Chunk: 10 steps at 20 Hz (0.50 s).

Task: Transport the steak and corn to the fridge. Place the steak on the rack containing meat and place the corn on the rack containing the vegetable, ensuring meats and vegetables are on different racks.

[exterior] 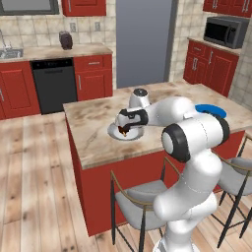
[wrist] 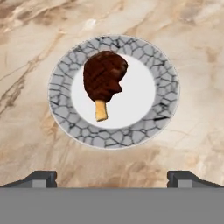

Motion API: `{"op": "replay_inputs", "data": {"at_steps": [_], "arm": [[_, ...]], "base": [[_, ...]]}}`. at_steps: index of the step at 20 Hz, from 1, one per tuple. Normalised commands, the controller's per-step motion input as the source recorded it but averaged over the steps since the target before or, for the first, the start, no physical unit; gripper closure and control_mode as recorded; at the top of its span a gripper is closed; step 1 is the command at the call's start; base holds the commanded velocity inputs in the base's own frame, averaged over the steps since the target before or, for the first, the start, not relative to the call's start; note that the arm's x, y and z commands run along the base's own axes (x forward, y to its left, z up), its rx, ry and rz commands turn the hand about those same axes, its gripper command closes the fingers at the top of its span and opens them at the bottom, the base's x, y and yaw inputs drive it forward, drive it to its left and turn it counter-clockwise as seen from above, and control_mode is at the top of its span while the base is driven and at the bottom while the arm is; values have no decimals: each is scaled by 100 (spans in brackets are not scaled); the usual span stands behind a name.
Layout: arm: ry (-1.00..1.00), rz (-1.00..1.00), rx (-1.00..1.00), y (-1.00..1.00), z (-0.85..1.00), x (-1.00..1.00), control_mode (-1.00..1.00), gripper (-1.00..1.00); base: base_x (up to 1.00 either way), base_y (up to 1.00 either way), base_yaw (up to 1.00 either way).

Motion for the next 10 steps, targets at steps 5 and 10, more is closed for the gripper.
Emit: {"op": "replay_inputs", "data": {"at_steps": [5, 10], "arm": [[4, 0, 0, 8, -18, 30, -100, -100], [5, 0, 0, 0, -24, 24, -100, -100]], "base": [[0, 0, 0], [0, 0, 0]]}}
